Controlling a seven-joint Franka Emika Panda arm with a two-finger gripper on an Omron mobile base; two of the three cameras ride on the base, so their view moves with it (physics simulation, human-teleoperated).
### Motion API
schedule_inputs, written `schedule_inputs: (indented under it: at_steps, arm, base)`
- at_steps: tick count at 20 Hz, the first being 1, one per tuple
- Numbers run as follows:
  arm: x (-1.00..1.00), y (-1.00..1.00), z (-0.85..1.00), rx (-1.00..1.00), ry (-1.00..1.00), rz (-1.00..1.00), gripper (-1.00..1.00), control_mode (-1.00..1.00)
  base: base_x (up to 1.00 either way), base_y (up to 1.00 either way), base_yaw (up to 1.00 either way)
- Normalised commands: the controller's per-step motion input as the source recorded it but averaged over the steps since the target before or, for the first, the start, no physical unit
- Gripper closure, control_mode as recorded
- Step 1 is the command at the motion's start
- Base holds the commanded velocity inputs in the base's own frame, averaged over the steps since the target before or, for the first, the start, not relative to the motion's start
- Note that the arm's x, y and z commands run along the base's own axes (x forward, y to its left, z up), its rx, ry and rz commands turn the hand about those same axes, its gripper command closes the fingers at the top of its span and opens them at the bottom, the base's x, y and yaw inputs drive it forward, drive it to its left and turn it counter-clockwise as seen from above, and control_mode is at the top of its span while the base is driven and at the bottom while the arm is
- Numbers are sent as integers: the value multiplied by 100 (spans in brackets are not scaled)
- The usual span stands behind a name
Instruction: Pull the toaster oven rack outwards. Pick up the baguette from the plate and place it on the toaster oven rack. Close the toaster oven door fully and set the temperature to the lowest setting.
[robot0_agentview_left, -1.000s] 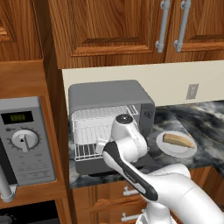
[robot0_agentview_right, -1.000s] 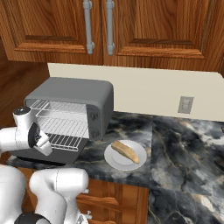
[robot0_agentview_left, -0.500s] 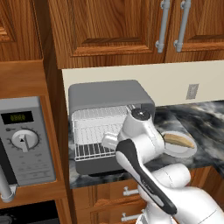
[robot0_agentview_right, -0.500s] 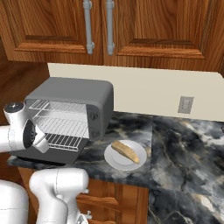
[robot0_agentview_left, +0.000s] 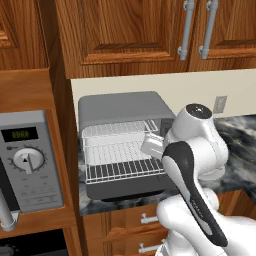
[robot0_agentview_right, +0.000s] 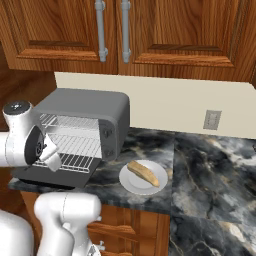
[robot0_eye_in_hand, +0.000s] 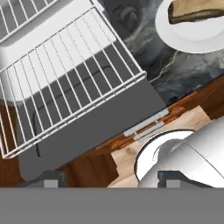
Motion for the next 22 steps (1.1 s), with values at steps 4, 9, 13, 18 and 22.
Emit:
schedule_inputs:
  at_steps: [4, 9, 13, 18, 22]
  arm:
    - [-4, -100, 33, 3, 3, -20, -100, -100]
    - [0, -100, 6, 2, 4, -22, -100, -100]
    - [23, -100, -11, 16, 1, -12, -100, -100]
    - [42, -91, -5, 8, 4, -4, -100, -100]
    - [58, -43, -18, -16, 9, 18, -100, -100]
  base:
    - [0, 0, 0]
    - [0, 0, 0]
    - [0, 0, 0]
    - [0, 0, 0]
    - [0, 0, 0]
